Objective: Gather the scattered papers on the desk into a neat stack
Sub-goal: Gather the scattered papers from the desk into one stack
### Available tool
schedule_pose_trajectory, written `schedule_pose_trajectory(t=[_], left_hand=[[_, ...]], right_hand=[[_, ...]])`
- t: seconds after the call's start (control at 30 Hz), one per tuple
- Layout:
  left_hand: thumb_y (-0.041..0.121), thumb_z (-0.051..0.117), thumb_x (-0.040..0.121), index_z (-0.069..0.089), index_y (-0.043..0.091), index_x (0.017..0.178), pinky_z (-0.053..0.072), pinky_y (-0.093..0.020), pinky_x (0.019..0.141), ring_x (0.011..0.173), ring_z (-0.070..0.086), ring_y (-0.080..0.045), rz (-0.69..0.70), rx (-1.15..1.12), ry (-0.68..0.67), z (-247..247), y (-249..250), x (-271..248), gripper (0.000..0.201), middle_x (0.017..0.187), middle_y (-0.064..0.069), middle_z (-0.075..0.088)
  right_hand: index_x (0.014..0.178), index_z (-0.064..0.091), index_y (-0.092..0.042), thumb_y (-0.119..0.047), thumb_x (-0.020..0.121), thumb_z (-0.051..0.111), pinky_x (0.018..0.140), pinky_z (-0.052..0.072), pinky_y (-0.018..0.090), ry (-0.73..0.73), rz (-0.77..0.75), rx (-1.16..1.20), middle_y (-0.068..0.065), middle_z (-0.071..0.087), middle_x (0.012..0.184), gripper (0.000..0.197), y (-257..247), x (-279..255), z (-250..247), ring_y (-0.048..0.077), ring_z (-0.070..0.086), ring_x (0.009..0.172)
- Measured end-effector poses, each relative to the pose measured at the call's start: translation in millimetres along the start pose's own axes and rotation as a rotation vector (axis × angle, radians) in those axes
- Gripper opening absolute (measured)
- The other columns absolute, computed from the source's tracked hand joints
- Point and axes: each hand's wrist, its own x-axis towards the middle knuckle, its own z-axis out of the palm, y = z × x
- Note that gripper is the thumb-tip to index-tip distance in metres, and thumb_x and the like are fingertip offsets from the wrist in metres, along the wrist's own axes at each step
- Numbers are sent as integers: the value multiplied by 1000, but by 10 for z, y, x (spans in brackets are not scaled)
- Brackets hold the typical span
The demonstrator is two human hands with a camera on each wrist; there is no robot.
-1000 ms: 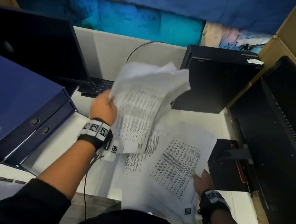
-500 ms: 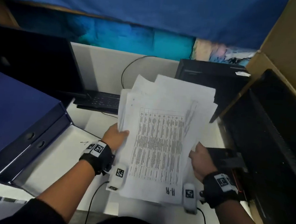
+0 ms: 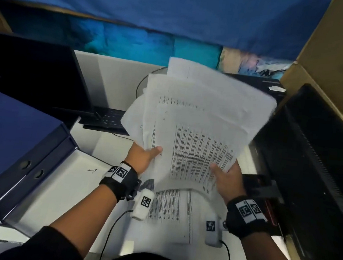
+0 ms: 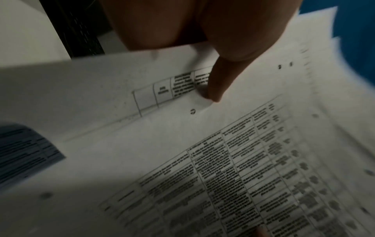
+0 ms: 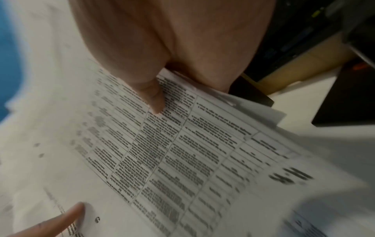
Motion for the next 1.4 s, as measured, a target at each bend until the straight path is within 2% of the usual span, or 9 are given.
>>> schedule_pose_trajectory(t=[0.17,0.33,0.5,0.7,0.87,1.1,1.17,1.23,1.4], left_hand=[[1,70,82,66,6,113,55,-32,87,100,69,-20,-31,-47,-103,56,-74,-5,32,100,-1,72],[1,70,79,57,13,123,46,-35,93,107,62,-21,-4,160,-184,113,-337,130,48,114,-3,67],[12,74,75,45,11,134,46,-33,91,119,56,-29,-109,335,-174,55,-750,264,66,128,-9,57],[41,54,83,33,2,143,44,-40,104,128,48,-32,-567,1070,-119,-40,-1281,260,75,145,-16,43],[45,58,81,32,4,140,32,-46,110,133,32,-37,-617,1308,-87,86,-1519,220,77,144,-19,34],[24,67,76,43,11,129,47,-39,93,118,43,-33,-235,1047,-133,220,-1681,-7,59,132,-13,37],[21,67,78,40,12,129,49,-31,78,96,57,-26,-242,900,-167,197,-1687,-27,58,115,-7,51],[25,68,75,46,16,121,50,-27,64,71,58,-19,-263,829,-155,153,-1574,-21,52,90,0,60],[15,63,83,46,21,110,59,-37,64,69,66,-29,47,836,-27,-13,-677,39,33,84,-7,67]], right_hand=[[107,66,8,-32,85,73,95,54,45,60,198,-81,23,73,106,46,281,18,65,40,69,101],[124,60,-8,-23,87,73,101,45,35,58,143,-62,-1,65,116,42,337,-52,159,19,59,111],[123,64,-4,-19,94,64,99,48,42,257,130,-20,10,69,119,33,389,16,-4,30,63,113],[122,64,-13,-17,93,61,100,49,56,388,274,-35,11,70,120,30,787,6,-433,34,65,112],[124,62,-8,-18,88,64,96,51,55,361,476,-231,17,68,121,37,1246,-88,-552,40,65,108],[146,33,8,-9,95,59,104,40,45,201,615,-337,29,45,145,60,1326,-375,-364,45,46,131],[148,29,8,-11,95,59,108,38,45,195,613,-298,28,38,151,64,1358,-385,-330,44,42,136],[150,28,5,-15,94,61,111,39,48,185,621,-284,26,36,153,68,1384,-382,-301,43,42,136],[137,50,3,-12,92,64,106,44,50,168,577,-294,24,54,140,49,1265,-323,-262,42,54,126]])
